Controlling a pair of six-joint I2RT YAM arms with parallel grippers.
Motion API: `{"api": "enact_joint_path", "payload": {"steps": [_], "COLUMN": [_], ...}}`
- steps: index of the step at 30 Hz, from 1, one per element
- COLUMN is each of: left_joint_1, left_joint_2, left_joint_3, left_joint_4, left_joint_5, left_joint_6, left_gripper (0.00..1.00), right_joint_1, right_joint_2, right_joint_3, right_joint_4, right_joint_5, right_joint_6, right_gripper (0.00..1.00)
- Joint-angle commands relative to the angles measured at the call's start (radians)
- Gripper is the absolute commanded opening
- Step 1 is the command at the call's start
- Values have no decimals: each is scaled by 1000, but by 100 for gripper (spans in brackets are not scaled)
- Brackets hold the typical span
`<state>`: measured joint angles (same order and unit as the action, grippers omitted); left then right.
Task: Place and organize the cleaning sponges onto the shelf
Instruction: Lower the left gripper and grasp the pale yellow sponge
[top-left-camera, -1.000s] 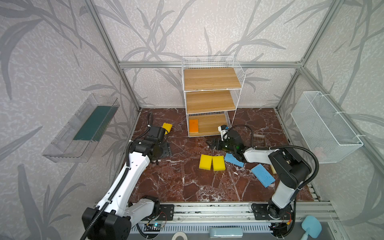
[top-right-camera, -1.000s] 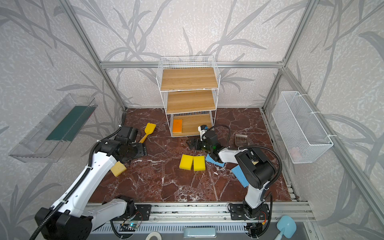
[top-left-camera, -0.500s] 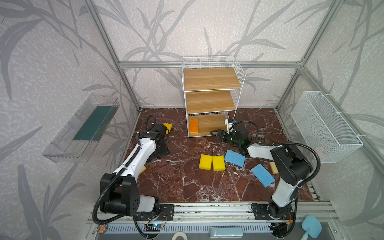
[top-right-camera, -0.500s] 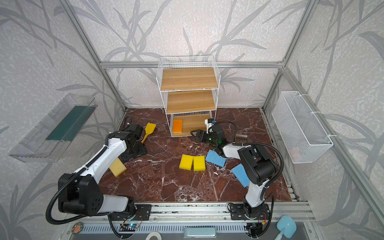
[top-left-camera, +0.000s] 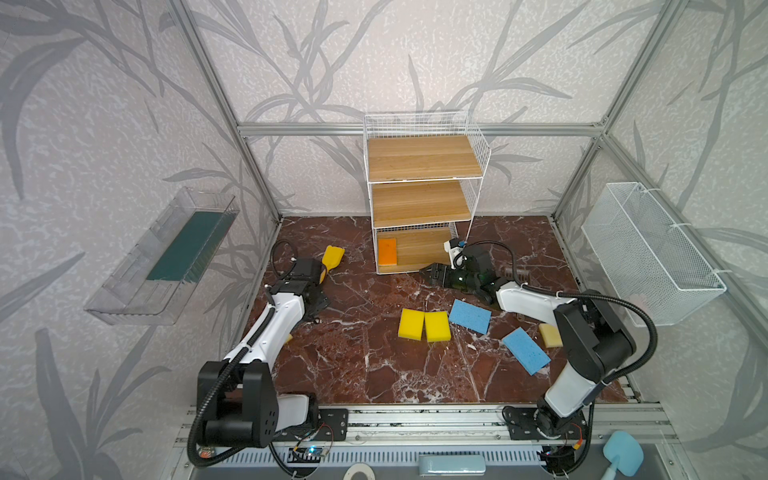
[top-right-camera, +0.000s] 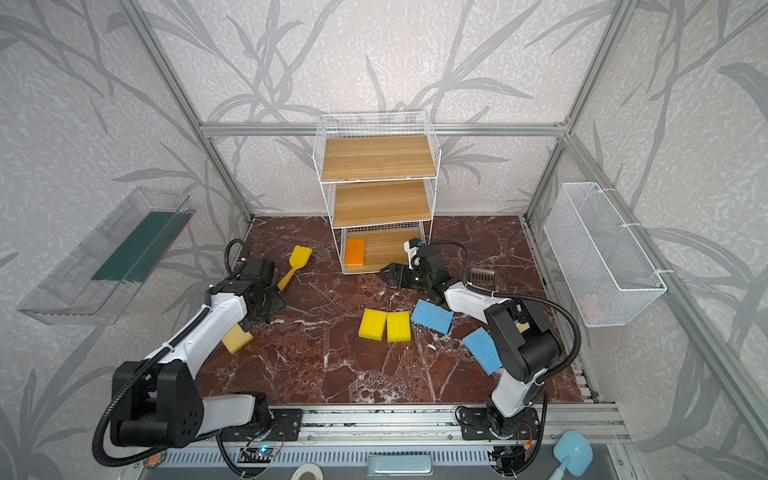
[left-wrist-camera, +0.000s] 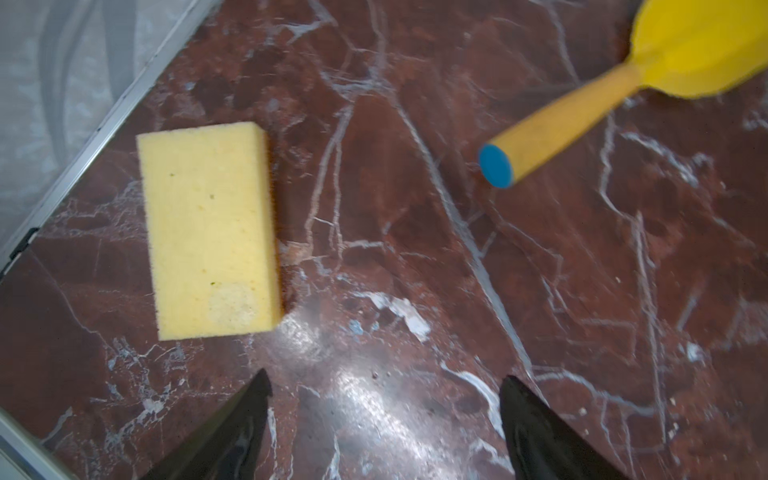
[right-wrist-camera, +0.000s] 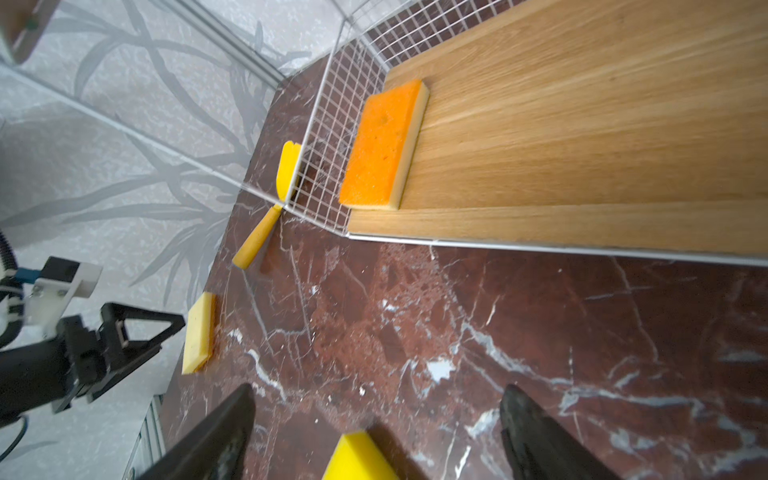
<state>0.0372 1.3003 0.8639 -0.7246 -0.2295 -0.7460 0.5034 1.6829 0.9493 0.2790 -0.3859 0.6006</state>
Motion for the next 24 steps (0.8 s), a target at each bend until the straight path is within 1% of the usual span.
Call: {"api": "enact_joint_path", "payload": {"steps": [1,4,7,14,22,24], "left_joint_1": [72,142,193,262,312,318], "left_joint_2": [15,54,74,99,191,207], "left_joint_3": [3,4,-29,-78,-44,-39], "left_joint_4": [56,58,92,145,115,111], "left_joint_5": [27,60,100,108,116,112], "left_joint_6": [-37,-18,-22,-36,-7,-1], "left_gripper": [86,86,84,84,82,80], "right_joint_1": [16,32,41,47,45,43], "right_joint_2": [-80,-122,-130,-156,-139,-138], "right_joint_3": [-18,-73,-81,-84,-81,-79], "right_joint_4": [-73,-61,-79,-110,-101,-104], "right_joint_5": [37,75,76,79,65,67], "right_joint_6": [-45,-44,-51,-76,-89,-97], "right_gripper": [90,90,90,90,90,89]}}
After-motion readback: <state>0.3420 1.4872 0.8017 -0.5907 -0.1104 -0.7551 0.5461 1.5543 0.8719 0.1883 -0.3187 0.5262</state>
